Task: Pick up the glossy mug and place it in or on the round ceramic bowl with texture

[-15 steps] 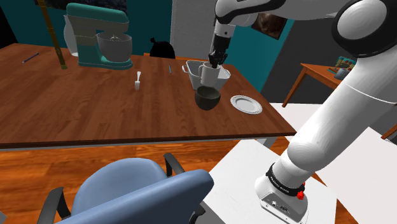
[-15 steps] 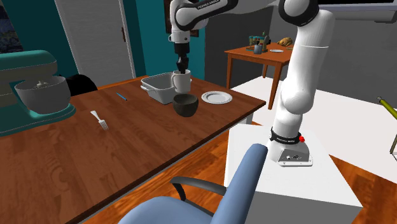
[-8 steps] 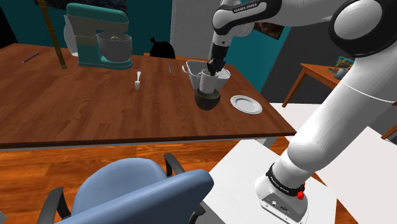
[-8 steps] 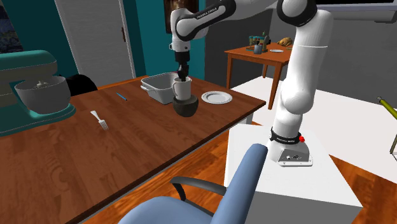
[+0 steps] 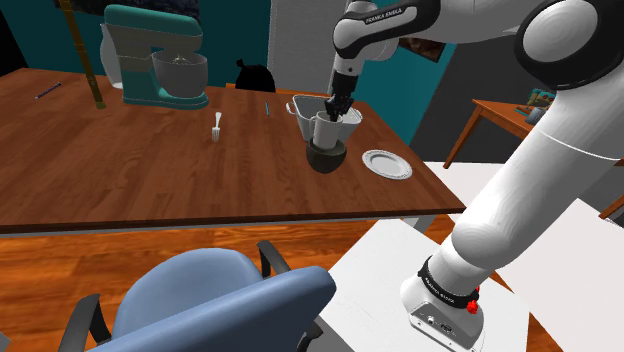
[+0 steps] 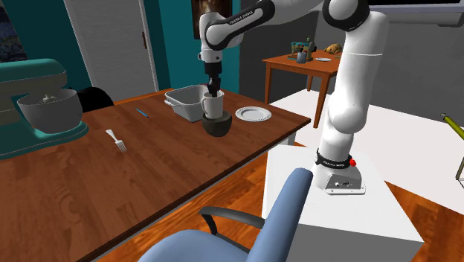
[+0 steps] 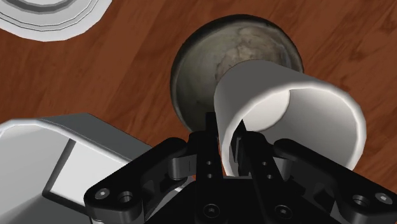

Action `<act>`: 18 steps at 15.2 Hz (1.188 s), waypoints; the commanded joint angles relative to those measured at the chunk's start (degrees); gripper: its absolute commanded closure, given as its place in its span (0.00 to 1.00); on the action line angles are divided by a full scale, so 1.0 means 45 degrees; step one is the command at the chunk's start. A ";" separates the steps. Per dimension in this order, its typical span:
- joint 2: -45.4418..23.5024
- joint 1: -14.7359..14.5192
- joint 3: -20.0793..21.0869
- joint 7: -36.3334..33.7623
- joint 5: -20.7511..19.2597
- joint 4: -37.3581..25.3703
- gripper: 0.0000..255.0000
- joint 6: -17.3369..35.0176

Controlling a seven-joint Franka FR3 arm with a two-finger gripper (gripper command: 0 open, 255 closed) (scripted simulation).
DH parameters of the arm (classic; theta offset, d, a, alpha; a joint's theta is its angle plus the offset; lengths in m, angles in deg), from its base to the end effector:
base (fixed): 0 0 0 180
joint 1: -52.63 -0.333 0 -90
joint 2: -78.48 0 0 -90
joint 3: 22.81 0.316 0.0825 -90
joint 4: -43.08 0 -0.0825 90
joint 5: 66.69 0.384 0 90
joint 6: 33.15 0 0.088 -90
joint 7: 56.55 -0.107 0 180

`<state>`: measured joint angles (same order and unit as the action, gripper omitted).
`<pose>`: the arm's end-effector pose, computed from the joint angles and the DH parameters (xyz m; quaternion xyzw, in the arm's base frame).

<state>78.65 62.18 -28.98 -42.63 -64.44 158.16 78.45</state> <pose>0.5266 -0.1455 0.4505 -0.9991 0.0234 0.0233 0.0250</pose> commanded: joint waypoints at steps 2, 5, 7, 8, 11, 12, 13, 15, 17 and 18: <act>0.0001 0.0000 0.0000 0.0000 0.0000 -0.0002 0.00 0.0001; 0.0001 0.0000 0.0000 0.0000 0.0000 -0.0002 0.00 0.0001; 0.0078 0.0006 -0.0005 -0.0010 -0.0015 -0.0346 0.00 -0.0419; 0.0138 0.0011 -0.0011 -0.0019 -0.0028 -0.0707 0.00 -0.0840; 0.0203 0.0021 -0.0021 -0.0030 -0.0045 -0.1399 0.00 -0.1597; 0.0205 0.0021 -0.0021 -0.0030 -0.0045 -0.1397 0.00 -0.1596; 0.0203 0.0021 -0.0021 -0.0030 -0.0045 -0.1399 0.00 -0.1597; 0.0203 0.0021 -0.0021 -0.0030 -0.0045 -0.1399 0.00 -0.1597; 0.0203 0.0021 -0.0021 -0.0030 -0.0045 -0.1399 0.00 -0.1597; 0.0203 0.0021 -0.0021 -0.0030 -0.0045 -0.1399 0.00 -0.1597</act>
